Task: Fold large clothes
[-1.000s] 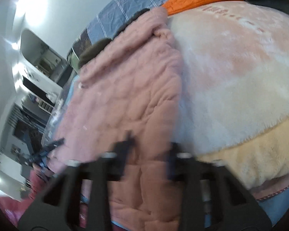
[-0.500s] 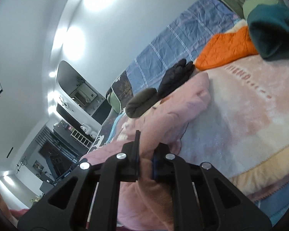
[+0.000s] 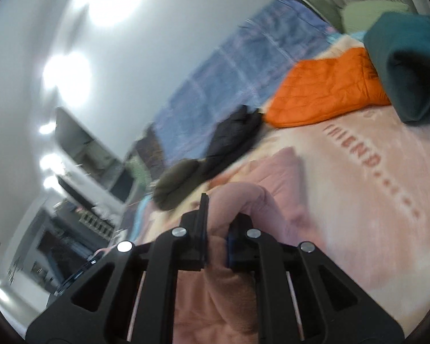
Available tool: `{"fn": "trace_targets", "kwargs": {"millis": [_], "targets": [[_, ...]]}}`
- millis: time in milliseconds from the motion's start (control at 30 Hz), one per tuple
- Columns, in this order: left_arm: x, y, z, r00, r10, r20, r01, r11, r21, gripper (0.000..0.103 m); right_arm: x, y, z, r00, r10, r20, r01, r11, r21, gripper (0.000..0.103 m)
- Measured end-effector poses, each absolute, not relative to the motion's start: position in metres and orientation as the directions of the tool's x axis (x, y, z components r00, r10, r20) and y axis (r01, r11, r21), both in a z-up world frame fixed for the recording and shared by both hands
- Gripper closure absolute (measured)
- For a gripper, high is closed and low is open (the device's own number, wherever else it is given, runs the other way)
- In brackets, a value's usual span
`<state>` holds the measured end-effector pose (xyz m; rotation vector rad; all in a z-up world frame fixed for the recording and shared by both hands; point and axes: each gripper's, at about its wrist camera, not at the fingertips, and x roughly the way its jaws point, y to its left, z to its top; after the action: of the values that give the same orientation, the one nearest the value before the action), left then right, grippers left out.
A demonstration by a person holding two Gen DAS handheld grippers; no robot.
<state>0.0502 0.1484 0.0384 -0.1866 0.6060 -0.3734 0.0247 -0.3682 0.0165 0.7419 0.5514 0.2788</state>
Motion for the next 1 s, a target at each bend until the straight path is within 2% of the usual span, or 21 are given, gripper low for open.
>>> {"fn": "trace_targets", "kwargs": {"millis": [133, 167, 233, 300, 333, 367, 400, 433, 467, 533, 600, 633, 667, 700, 733, 800, 867, 1000], "targets": [[0.132, 0.149, -0.013, 0.703, -0.291, -0.649, 0.126, 0.949, -0.290, 0.094, 0.109, -0.372, -0.045, 0.751, 0.373, -0.545, 0.137, 0.720, 0.681, 0.087], [0.151, 0.153, -0.034, 0.663, -0.294, -0.688, 0.091, 0.944, -0.316, 0.093, 0.118, -0.373, -0.057, 0.731, 0.382, -0.565, 0.156, 0.713, 0.683, 0.087], [0.161, 0.162, -0.054, 0.645, -0.319, -0.694, 0.053, 0.925, -0.376, 0.090, 0.120, -0.376, -0.070, 0.729, 0.409, -0.549, 0.159, 0.678, 0.717, 0.084], [0.155, 0.171, -0.053, 0.660, -0.368, -0.655, 0.086, 0.903, -0.420, 0.090, 0.111, -0.383, -0.066, 0.728, 0.470, -0.499, 0.085, 0.661, 0.746, 0.065], [0.149, 0.174, -0.050, 0.659, -0.386, -0.646, 0.106, 0.897, -0.428, 0.089, 0.106, -0.385, -0.063, 0.724, 0.480, -0.495, 0.069, 0.664, 0.744, 0.043], [0.142, 0.176, -0.044, 0.657, -0.402, -0.638, 0.126, 0.892, -0.433, 0.087, 0.098, -0.386, -0.056, 0.730, 0.466, -0.500, 0.063, 0.683, 0.728, 0.038], [0.133, 0.179, -0.037, 0.657, -0.415, -0.630, 0.149, 0.890, -0.431, 0.078, 0.090, -0.387, -0.050, 0.737, 0.449, -0.506, 0.053, 0.707, 0.705, 0.037], [0.127, 0.177, -0.032, 0.662, -0.408, -0.629, 0.155, 0.895, -0.418, 0.067, 0.081, -0.386, -0.042, 0.730, 0.452, -0.512, 0.020, 0.735, 0.677, 0.037], [0.112, 0.177, -0.024, 0.682, -0.385, -0.621, 0.159, 0.908, -0.389, 0.049, 0.074, -0.384, -0.037, 0.722, 0.464, -0.513, -0.005, 0.745, 0.667, 0.037], [0.092, 0.176, -0.018, 0.692, -0.403, -0.599, 0.202, 0.905, -0.376, 0.046, 0.054, -0.377, -0.033, 0.704, 0.490, -0.514, -0.055, 0.759, 0.649, 0.037], [0.071, 0.175, -0.020, 0.662, -0.443, -0.605, 0.247, 0.890, -0.382, 0.045, 0.041, -0.368, -0.033, 0.697, 0.460, -0.551, -0.060, 0.802, 0.594, 0.044], [0.063, 0.173, -0.024, 0.642, -0.453, -0.618, 0.262, 0.888, -0.378, 0.045, 0.036, -0.364, -0.037, 0.686, 0.431, -0.586, -0.049, 0.831, 0.554, 0.059], [0.056, 0.168, -0.031, 0.616, -0.459, -0.640, 0.276, 0.887, -0.371, 0.045, 0.033, -0.362, -0.040, 0.678, 0.418, -0.605, -0.039, 0.842, 0.538, 0.069], [0.051, 0.164, -0.039, 0.592, -0.459, -0.662, 0.278, 0.888, -0.367, 0.048, 0.033, -0.362, -0.043, 0.673, 0.416, -0.612, -0.029, 0.841, 0.540, 0.081], [0.050, 0.160, -0.043, 0.582, -0.448, -0.679, 0.270, 0.894, -0.359, 0.066, 0.032, -0.364, -0.044, 0.674, 0.426, -0.604, -0.028, 0.832, 0.555, 0.088], [0.051, 0.160, -0.042, 0.600, -0.419, -0.681, 0.248, 0.908, -0.339, 0.095, 0.032, -0.368, -0.039, 0.692, 0.446, -0.568, -0.026, 0.802, 0.597, 0.091], [0.047, 0.168, -0.021, 0.643, -0.471, -0.604, 0.260, 0.876, -0.407, 0.095, 0.027, -0.372, -0.022, 0.731, 0.475, -0.490, -0.052, 0.755, 0.654, 0.092], [0.022, 0.177, 0.038, 0.742, -0.489, -0.458, 0.314, 0.858, -0.407, 0.095, 0.000, -0.376, 0.028, 0.797, 0.497, -0.345, -0.150, 0.714, 0.683, 0.093]]}}
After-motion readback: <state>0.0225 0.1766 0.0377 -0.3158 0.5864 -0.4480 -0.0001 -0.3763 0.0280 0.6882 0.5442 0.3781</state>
